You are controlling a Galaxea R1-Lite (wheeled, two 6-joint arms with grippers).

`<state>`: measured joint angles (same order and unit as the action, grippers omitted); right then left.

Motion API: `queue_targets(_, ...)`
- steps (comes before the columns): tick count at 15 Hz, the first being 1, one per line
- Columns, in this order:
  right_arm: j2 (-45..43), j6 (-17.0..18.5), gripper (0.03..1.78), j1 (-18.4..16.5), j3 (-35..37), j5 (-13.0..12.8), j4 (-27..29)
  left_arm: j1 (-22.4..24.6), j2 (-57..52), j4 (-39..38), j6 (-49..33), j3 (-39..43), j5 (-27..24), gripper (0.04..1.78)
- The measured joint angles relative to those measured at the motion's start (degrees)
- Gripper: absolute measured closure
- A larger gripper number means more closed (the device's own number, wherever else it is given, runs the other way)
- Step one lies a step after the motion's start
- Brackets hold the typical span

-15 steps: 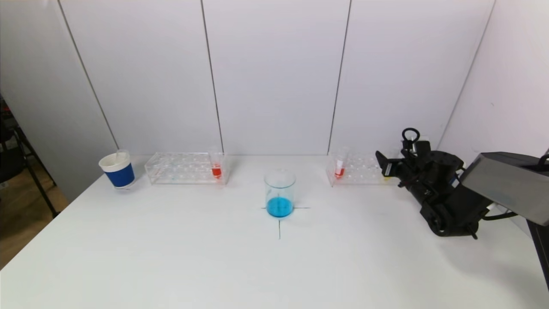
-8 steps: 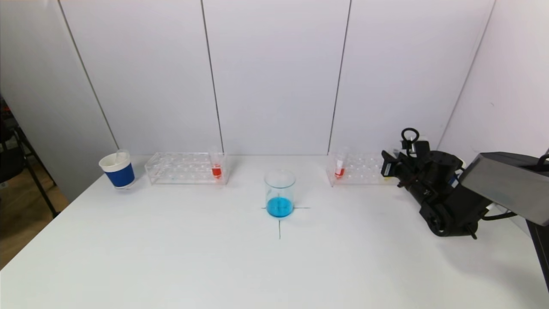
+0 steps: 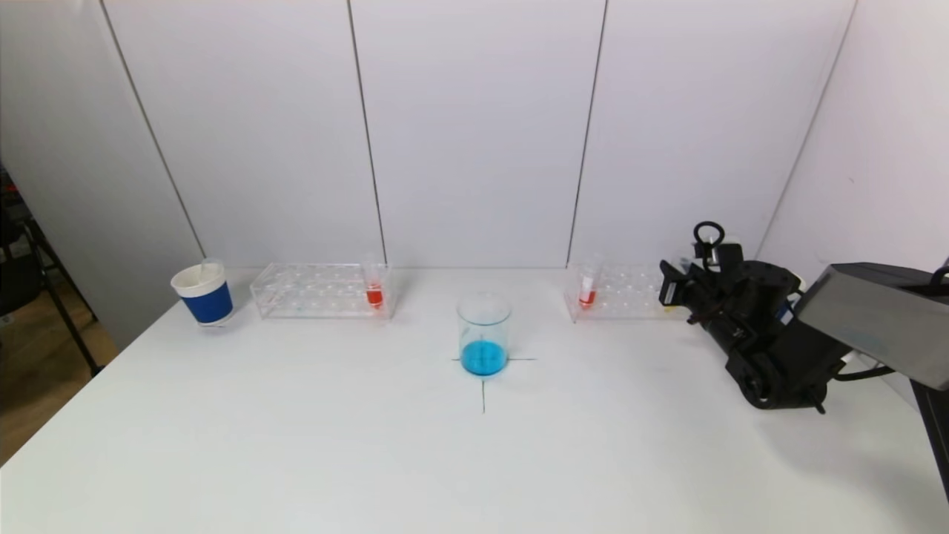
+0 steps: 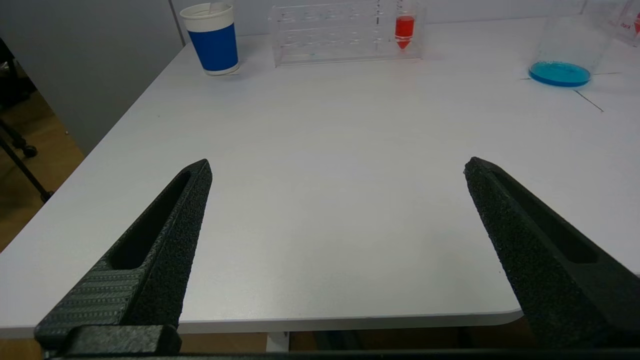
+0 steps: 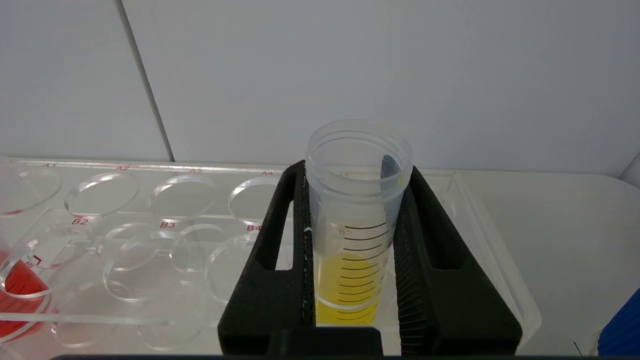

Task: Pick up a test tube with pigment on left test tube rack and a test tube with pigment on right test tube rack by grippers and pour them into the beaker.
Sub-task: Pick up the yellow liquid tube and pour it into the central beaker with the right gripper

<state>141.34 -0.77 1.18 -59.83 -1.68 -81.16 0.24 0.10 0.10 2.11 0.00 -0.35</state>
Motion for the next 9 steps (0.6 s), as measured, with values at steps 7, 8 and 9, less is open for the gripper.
queue_targets(7, -3.06, -0.09, 1.3, -0.24, 0.41, 0.06, 2.83, 0.0, 0.0, 0.0, 0.0, 0.0, 0.02, 0.06)
queue_targets(8, -3.9, -0.07, 1.3, -0.34, 0.44, 0.09, 3.55, 0.0, 0.0, 0.0, 0.0, 0.0, 0.0, 0.06)
queue_targets(9, -4.82, -0.07, 1.3, -0.48, 0.49, 0.12, 4.44, 0.0, 0.0, 0.0, 0.0, 0.0, 0.0, 0.06)
